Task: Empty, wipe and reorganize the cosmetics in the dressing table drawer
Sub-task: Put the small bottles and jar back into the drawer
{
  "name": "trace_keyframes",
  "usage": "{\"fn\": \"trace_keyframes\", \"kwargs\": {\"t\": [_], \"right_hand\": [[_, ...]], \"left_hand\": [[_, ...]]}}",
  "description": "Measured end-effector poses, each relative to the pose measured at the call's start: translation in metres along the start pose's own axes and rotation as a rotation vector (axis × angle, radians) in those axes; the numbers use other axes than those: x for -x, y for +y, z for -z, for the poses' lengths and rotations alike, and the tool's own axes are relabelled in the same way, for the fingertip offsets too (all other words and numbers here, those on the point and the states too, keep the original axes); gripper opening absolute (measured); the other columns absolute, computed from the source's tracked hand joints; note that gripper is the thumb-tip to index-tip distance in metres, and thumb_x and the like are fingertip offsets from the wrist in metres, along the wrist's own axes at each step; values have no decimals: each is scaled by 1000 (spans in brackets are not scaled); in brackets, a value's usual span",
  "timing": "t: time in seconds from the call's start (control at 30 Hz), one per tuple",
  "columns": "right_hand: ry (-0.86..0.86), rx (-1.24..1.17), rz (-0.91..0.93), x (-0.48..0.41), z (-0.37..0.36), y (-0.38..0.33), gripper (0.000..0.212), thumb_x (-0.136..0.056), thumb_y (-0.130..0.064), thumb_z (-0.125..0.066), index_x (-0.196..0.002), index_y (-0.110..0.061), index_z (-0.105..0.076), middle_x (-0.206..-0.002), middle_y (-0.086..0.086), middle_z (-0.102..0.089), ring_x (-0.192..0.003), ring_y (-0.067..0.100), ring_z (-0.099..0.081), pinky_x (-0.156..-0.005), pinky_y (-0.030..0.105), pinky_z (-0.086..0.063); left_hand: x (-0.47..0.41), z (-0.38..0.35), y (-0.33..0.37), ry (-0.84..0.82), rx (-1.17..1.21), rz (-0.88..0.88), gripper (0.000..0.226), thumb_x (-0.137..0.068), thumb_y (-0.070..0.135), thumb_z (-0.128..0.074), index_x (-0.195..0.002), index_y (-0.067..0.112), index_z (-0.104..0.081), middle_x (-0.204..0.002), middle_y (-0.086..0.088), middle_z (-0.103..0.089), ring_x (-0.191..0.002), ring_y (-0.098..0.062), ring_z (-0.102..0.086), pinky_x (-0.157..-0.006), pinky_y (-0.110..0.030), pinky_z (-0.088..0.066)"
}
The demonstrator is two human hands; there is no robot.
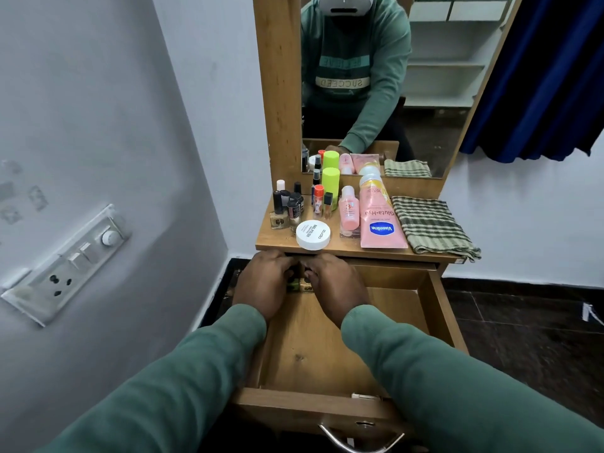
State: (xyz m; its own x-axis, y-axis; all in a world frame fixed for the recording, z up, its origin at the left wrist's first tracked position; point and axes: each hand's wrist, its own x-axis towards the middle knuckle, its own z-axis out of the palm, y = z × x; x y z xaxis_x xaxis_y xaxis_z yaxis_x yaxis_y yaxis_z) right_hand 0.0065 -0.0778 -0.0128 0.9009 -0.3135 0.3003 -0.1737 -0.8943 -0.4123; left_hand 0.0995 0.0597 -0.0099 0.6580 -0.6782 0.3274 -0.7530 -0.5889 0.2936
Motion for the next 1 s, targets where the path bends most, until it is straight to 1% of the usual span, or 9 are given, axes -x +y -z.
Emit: {"fn": "trace_keyframes", "kwargs": {"t": [0.2,0.4,0.47,0.57,0.67,0.8,0.87,0.93,1.0], "right_hand": [[18,29,14,3,-2,0,20,-103,-21,-56,-118,-25,-69,-105,3,-68,-91,26,-65,-75,41,-56],[16,206,113,10,7,3,46,-98,-15,-65,-142,-25,-59,-125,3,-67,-104,25,-66,-76,38,-57],[26,244,144,14,14,2,43,-96,-13,-66,-137,-24,-61,-121,3,-67,-101,24,-66,-74,37,-58],[36,281,180,17,31,-3,27,-97,-16,-67,-123,-22,-69,-111,3,-68,-93,22,-64,-71,35,-58],[99,302,197,12,56,-15,16,-96,-20,-71,-111,-20,-75,-103,5,-74,-85,23,-67,-66,34,-56],[214,226,184,-17,100,-33,14,-97,-24,-67,-105,-20,-77,-100,3,-76,-87,25,-68,-66,30,-49],[226,220,176,-38,123,-41,15,-97,-26,-63,-102,-22,-76,-99,0,-76,-90,26,-66,-69,34,-52],[232,206,170,-62,142,-48,13,-96,-26,-64,-98,-25,-77,-97,-1,-76,-90,26,-66,-77,39,-54],[189,178,126,-88,154,-54,9,-92,-28,-67,-94,-29,-76,-95,-5,-76,-89,23,-67,-79,39,-51]], "left_hand": [[0,-1,1,11,6,-8,38,-93,6,-57,-124,22,-72,-122,-3,-70,-111,-27,-59,-93,-42,-51],[5,10,3,6,4,-19,32,-99,23,-59,-131,26,-67,-130,3,-66,-119,-22,-55,-99,-36,-48],[8,17,5,25,5,-27,28,-101,29,-58,-126,25,-69,-128,3,-66,-117,-20,-55,-98,-34,-48],[10,32,11,17,-31,-72,25,-102,34,-55,-118,22,-70,-119,2,-67,-109,-19,-56,-90,-32,-47],[6,57,20,71,-36,-138,20,-101,30,-58,-113,21,-72,-110,1,-69,-100,-20,-59,-81,-31,-48],[-18,101,28,210,-42,-153,11,-97,30,-64,-101,24,-73,-98,4,-70,-87,-18,-61,-71,-30,-48],[-39,123,26,268,-37,-134,10,-97,31,-65,-96,24,-72,-92,6,-69,-81,-15,-59,-66,-29,-44],[-60,141,21,297,-1,-93,11,-98,31,-64,-97,25,-72,-91,7,-69,-79,-15,-58,-68,-29,-45],[-81,152,14,284,55,-36,13,-99,30,-63,-102,25,-75,-98,6,-72,-83,-15,-61,-75,-32,-51]]}}
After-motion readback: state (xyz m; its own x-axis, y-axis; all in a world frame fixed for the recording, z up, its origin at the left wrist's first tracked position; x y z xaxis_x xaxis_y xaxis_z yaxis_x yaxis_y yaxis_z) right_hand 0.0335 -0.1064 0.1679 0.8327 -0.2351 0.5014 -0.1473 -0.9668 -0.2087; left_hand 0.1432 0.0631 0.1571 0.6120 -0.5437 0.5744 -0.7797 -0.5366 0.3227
